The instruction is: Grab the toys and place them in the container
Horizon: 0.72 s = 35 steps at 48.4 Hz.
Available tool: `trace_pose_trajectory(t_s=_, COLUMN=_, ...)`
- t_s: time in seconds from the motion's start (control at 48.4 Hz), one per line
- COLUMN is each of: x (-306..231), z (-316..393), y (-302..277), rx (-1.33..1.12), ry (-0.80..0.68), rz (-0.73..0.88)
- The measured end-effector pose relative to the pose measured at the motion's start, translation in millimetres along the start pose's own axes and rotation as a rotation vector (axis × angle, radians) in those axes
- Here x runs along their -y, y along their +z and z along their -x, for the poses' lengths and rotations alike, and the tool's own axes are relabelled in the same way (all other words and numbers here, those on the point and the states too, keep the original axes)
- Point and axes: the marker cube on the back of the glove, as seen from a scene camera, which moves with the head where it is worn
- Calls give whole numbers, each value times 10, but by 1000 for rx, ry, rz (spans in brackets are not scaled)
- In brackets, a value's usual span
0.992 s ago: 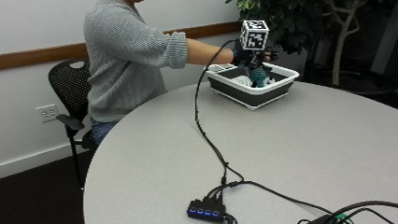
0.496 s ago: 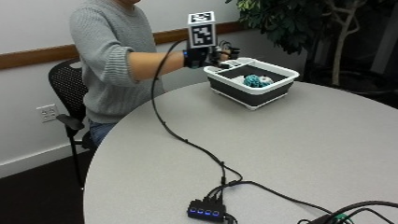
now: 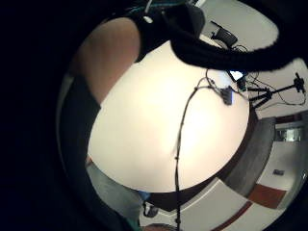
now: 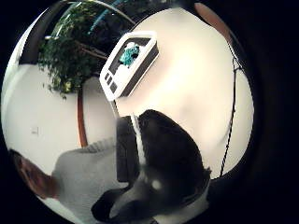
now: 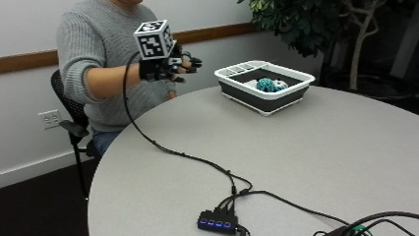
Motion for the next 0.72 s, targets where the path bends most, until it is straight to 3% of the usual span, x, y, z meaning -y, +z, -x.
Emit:
trace_pose_trajectory(t_s=0.145, x=-826, z=241, y=336, rx=18, ry=-55, rz=-13)
trace_pose_trajectory(t_s=0.31, x=-1441, z=371, y=727, rx=68, ry=20, rz=-27)
trace_pose_trajectory(t_s=0.724, x=-1566, z=273, y=879, rx=39, ry=75, rz=-49)
